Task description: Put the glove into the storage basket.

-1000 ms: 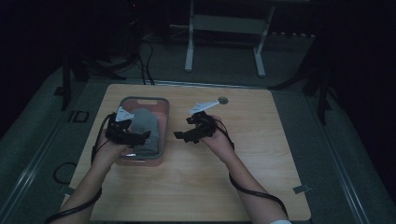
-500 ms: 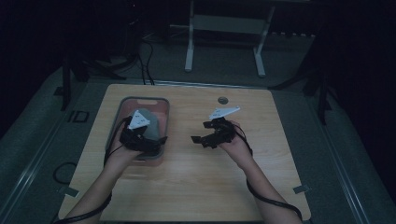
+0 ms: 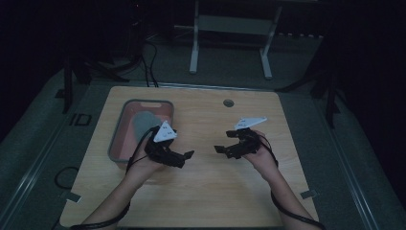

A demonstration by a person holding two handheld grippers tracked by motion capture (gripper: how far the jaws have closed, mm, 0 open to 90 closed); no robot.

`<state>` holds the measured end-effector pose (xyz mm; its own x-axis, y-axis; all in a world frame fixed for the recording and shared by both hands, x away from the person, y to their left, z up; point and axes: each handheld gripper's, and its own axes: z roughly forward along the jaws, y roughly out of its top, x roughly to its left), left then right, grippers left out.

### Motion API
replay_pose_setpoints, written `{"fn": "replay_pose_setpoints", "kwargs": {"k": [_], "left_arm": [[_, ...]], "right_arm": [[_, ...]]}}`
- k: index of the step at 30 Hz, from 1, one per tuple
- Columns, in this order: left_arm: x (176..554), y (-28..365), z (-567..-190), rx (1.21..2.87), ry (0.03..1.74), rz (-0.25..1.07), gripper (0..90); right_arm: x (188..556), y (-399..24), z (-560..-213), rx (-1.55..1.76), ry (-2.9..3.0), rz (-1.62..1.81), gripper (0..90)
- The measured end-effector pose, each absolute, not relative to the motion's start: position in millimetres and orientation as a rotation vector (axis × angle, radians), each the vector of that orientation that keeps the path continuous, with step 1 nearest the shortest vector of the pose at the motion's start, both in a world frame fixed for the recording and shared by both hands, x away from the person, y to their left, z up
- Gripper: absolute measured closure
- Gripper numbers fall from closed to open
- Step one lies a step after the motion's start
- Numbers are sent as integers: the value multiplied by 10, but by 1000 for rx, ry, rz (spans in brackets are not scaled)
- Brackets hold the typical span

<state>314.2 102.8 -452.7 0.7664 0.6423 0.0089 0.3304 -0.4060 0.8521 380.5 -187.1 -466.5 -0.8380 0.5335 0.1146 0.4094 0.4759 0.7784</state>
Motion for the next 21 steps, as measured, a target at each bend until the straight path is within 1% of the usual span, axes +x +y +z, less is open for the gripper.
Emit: {"fn": "replay_pose_setpoints", "kwargs": {"k": [12, 21], "left_arm": [[3062, 685, -4734, 2062, 618, 341, 47], [3014, 510, -4980, 2088, 588, 269, 47]], "right_arm": [[3635, -2241, -4874, 811, 2560, 1307, 147], [3490, -2407, -5105, 821, 2592, 1239, 142]]}}
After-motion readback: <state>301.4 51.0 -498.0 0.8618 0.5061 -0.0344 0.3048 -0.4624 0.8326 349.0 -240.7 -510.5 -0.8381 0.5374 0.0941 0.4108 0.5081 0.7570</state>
